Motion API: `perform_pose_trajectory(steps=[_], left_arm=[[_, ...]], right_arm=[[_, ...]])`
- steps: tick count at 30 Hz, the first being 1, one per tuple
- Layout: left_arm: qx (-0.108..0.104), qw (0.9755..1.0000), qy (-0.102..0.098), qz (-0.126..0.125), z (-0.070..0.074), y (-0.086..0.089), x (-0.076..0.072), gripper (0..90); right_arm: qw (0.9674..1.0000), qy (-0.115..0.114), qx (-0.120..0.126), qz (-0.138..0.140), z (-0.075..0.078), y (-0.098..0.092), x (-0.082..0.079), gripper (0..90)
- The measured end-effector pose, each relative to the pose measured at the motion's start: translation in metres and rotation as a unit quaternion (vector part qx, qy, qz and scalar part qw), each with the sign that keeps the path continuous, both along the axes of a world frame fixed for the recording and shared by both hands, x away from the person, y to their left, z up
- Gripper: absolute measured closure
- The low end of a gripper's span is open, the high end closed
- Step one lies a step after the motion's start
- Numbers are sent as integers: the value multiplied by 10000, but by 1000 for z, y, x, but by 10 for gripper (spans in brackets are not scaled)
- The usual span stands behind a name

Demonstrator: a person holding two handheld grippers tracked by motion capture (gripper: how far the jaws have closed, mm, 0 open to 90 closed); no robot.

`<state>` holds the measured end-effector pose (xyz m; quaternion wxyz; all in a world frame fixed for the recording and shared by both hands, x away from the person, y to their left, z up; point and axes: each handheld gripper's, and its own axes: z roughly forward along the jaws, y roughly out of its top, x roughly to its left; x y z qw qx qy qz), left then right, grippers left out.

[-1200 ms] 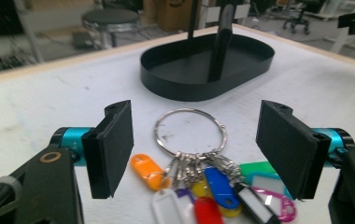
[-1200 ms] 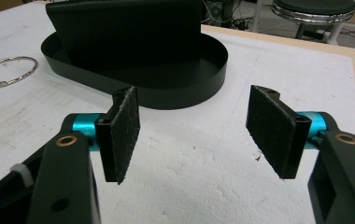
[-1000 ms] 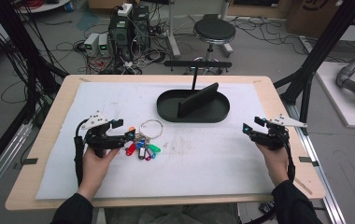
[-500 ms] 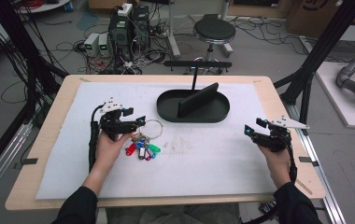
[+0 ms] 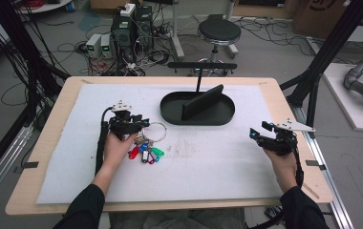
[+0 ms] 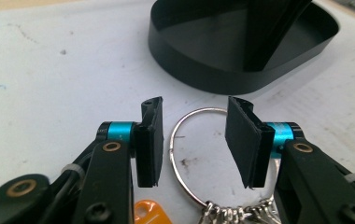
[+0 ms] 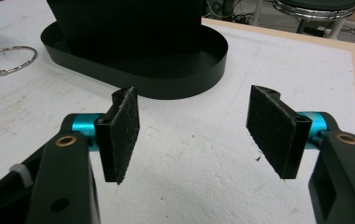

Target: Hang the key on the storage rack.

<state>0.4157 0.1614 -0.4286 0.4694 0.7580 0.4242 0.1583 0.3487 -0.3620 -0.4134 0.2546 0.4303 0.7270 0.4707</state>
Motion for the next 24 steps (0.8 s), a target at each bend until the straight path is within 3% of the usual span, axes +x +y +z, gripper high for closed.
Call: perform_pose_trajectory(steps=[6,12,19,21,24], left_arm=[[253,9993,269,18,-8,-4,4,676],[602,9967,542,19,-15,-7,6,738],[1029,9937,434,36,-16,-14,5,782],[1058,9936,387,31,-17,-14,5,832],[1143,9928,344,37,-16,-15,4,840]], right_arm=[[10000,14,12,-4,0,-1,-1,353],[10000,5,8,-3,0,-2,-2,356],[10000,4,6,7,0,-2,-2,355],[10000,-1,-7,12,-1,-1,-2,355],[10000,-2,-6,9,0,-1,-2,356]])
